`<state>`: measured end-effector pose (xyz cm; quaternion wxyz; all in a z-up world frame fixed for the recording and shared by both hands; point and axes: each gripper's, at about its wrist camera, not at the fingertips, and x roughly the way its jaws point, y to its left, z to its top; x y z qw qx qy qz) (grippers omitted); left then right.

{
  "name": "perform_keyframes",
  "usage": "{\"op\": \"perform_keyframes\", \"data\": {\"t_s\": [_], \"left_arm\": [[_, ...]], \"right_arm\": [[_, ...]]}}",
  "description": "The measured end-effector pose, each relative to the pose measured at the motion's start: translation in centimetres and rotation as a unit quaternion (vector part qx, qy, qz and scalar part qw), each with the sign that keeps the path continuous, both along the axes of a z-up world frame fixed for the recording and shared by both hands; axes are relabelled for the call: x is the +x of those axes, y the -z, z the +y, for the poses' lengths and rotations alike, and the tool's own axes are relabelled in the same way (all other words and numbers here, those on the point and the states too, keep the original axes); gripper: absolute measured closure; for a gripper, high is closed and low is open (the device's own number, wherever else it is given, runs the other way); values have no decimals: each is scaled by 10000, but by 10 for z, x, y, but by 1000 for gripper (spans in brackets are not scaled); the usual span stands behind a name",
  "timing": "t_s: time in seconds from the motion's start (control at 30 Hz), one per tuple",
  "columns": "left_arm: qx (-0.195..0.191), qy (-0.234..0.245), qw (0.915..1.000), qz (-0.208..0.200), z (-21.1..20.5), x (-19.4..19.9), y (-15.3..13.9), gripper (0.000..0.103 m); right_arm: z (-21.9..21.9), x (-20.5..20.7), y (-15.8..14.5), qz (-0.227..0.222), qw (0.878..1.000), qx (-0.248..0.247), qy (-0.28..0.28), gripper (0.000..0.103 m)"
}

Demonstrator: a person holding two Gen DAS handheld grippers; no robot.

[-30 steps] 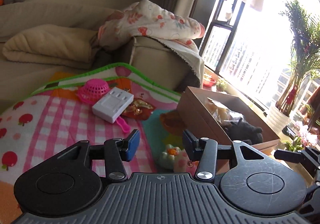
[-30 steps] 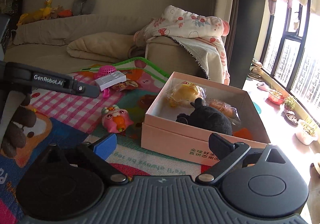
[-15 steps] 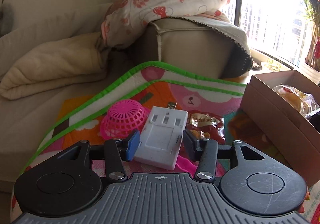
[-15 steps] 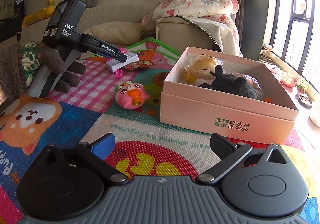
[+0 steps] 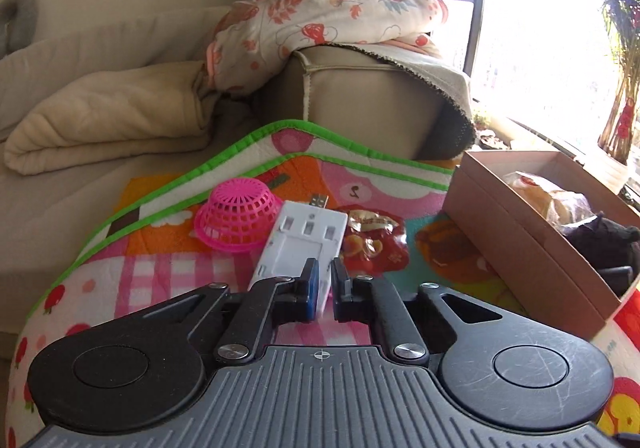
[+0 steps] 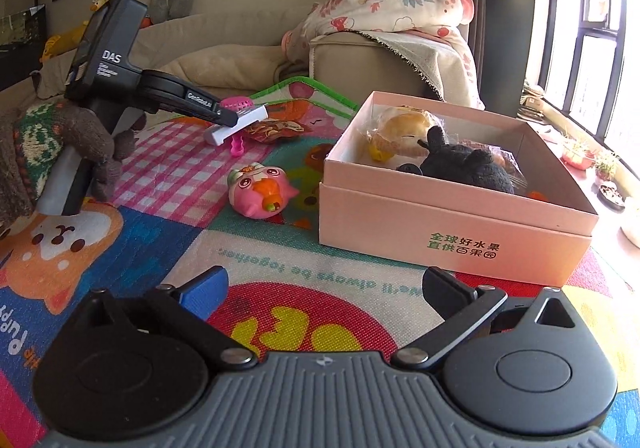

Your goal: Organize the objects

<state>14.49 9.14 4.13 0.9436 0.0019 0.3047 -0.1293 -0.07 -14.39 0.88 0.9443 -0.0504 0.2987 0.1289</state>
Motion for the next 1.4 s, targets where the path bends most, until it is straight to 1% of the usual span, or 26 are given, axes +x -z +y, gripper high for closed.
{"op": "perform_keyframes", "data": {"t_s": [0.03,0.13,0.2,0.23,0.3,0.33,0.37,0.43,0.53,0.6,0.67,0.73,0.77,0.83,0.87,0.97,1.0,1.03,1.07,1.13,1.17,1.2,1.33,1.4], "left_arm": [[-10,70,10000,40,2,-10,0,93],[130,188,9994,265,7,-44,7,93],[125,217,9995,209,9,-59,10,93],[140,222,9996,77,10,-64,9,93],[297,324,9989,-158,7,-68,10,92],[416,437,9981,-138,4,-66,11,91],[490,569,9972,-13,0,-64,14,90],[502,836,9950,216,-8,-60,21,88],[591,965,9934,178,-20,-62,25,86],[443,1044,9931,285,-24,-59,25,85],[333,1203,9914,395,-29,-57,24,75],[389,1453,9875,474,-36,-57,23,50],[459,1547,9857,495,-40,-57,23,42],[678,1733,9812,508,-49,-59,23,36],[700,1771,9803,533,-51,-59,22,36],[607,1956,9762,718,-50,-55,18,37],[604,1955,9763,706,-48,-54,15,37],[613,1875,9786,592,-44,-53,10,38],[645,1663,9833,363,-39,-51,3,38],[782,1064,9912,-88,-29,-44,-8,40],[863,864,9922,-257,-25,-38,-12,40],[931,780,9920,-356,-24,-31,-14,40],[1209,752,9893,-330,-26,5,-10,39],[1311,655,9889,-251,-26,21,-3,39]], "right_arm": [[0,0,0,9,10000,-16,-1,0],[3,2,1,41,10000,-87,-21,0],[6,1,2,48,9998,-175,-39,0],[7,1,2,46,9998,-214,-41,0],[9,1,2,33,9996,-277,-37,0],[10,1,2,25,9996,-288,-26,0],[9,0,2,15,9996,-282,-12,0],[7,0,2,-3,9997,-243,16,0],[6,0,1,-2,9998,-189,17,0],[5,0,1,-3,9999,-159,-5,0],[4,-1,1,-14,9999,-125,-14,0],[3,-1,0,-41,10000,-80,-10,0],[2,-2,0,-53,10000,-51,-11,0],[1,-2,0,-68,10000,-7,-8,0],[0,-3,0,-76,10000,13,-2,0],[-1,-3,-1,-113,9999,64,15,0],[-2,-4,-2,-131,9999,81,21,0],[-2,-5,-2,-152,9998,100,27,0],[-3,-5,-2,-169,9998,114,36,0],[-3,-6,-2,-180,9997,128,37,0],[-3,-6,-2,-181,9997,137,26,0],[-3,-6,-2,-181,9997,146,15,0],[-2,-6,-3,-187,9997,169,21,0],[-3,-6,-3,-193,9997,178,31,0]]}}
